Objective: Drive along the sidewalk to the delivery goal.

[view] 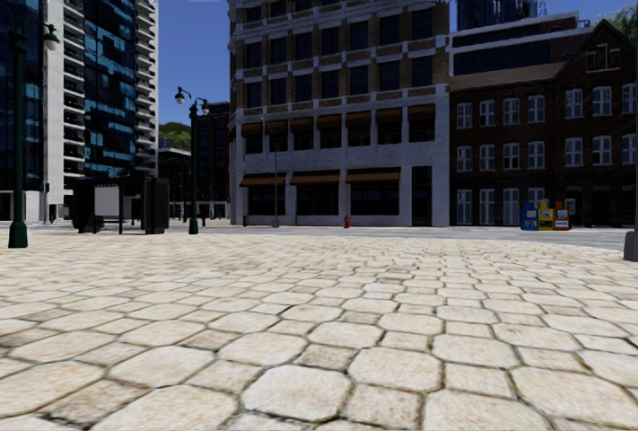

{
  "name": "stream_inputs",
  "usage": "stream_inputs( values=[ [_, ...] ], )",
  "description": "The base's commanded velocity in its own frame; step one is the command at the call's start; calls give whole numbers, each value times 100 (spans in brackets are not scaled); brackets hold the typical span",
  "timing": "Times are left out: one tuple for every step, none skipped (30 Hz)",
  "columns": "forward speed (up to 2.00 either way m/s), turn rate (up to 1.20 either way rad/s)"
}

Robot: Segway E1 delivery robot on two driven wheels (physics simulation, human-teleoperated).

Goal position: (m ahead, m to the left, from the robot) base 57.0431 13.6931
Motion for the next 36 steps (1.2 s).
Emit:
stream_inputs(
  values=[
    [200, 40],
    [200, 40],
    [200, 40],
    [200, 40],
    [200, 40],
    [200, 40],
    [200, 40],
    [200, 40],
    [200, 40],
    [200, 40],
    [200, 40],
    [200, 40],
    [200, 40],
    [200, 40],
    [200, 40],
    [200, 40],
    [200, 40],
    [200, 40],
    [200, 40],
    [200, 40],
    [200, 40],
    [200, 40],
    [200, 40],
    [200, 40],
    [200, 40],
    [200, 40],
    [200, 40],
    [200, 40],
    [200, 40],
    [200, 40],
    [200, 40],
    [200, 40],
    [200, 40],
    [200, 40],
    [200, 40],
    [200, 40]
  ],
)
